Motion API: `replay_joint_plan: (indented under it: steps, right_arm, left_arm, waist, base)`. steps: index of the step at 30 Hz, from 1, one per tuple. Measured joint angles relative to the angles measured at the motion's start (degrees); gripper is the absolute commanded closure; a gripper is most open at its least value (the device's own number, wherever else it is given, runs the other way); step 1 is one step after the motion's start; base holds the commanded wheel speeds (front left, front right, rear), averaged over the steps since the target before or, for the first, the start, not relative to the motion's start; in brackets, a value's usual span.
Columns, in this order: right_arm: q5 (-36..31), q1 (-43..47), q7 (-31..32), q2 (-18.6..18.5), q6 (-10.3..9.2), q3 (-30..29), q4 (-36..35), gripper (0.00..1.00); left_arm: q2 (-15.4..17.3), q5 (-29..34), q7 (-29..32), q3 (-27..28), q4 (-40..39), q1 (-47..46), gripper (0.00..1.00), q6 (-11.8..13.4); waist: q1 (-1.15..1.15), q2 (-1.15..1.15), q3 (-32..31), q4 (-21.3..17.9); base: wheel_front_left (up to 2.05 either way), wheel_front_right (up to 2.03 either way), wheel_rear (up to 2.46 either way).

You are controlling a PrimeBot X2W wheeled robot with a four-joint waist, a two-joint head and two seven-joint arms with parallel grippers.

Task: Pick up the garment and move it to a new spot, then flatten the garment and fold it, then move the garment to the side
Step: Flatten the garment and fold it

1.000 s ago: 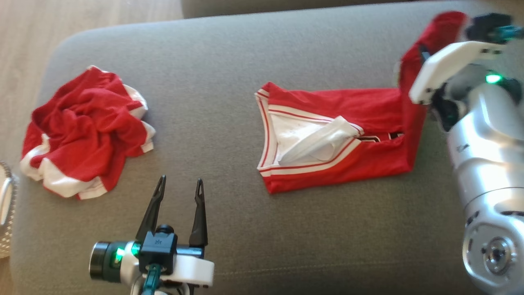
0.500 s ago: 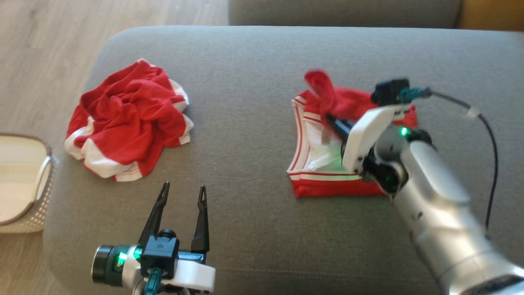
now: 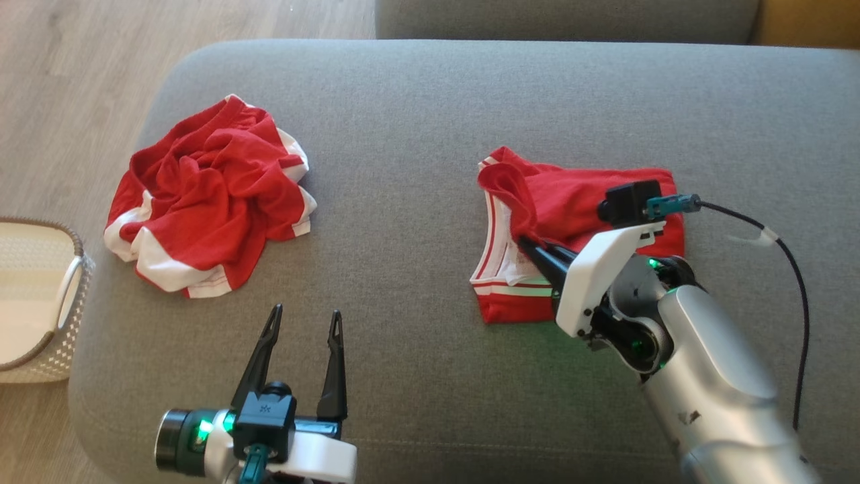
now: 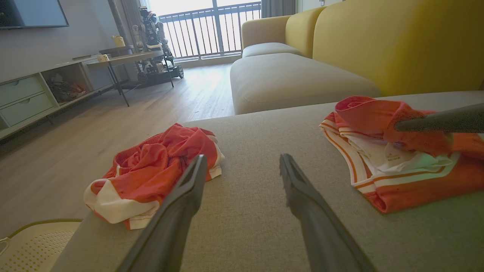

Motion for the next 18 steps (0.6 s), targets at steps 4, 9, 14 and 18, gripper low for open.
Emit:
replay_joint_plan:
  steps: [4, 9, 14, 18]
  right_arm:
    - [2.71, 1.36, -3.21, 0.03, 0.00, 0.92, -3.66, 0.00]
    - [4.59, 1.36, -9.99, 0.05, 0.00, -0.35, -5.88, 0.00]
    - [-3.80, 1.86, -12.98, 0.05, 0.00, -9.92, -6.54, 0.00]
    - [-14.92, 9.11, -8.05, -1.98, 0.00, -19.25, -10.18, 0.00]
  left_arm:
    - [0.00, 0.01, 0.00, 0.00, 0.22, 0.02, 0.00, -0.14]
    - [-0.05, 0.01, 0.00, -0.13, 0.22, 0.09, 0.00, -0.21]
    - [-0.07, 0.02, 0.00, -0.21, 0.16, 0.24, 0.00, -0.66]
    - [-0.04, 0.04, 0.00, -0.12, -0.19, 1.19, 0.00, -0.66]
  waist:
    - [0.00, 0.00, -0.66, -0.35]
    - [0.00, 0.00, -1.73, -0.73]
    - [0.00, 0.00, -2.43, -0.61]
    - [0.00, 0.00, -2.23, -0.17]
  base:
    - [0.00, 0.00, 0.00]
    - [0.00, 0.00, 0.00]
    - [0.00, 0.00, 0.00]
    - [0.00, 0.00, 0.00]
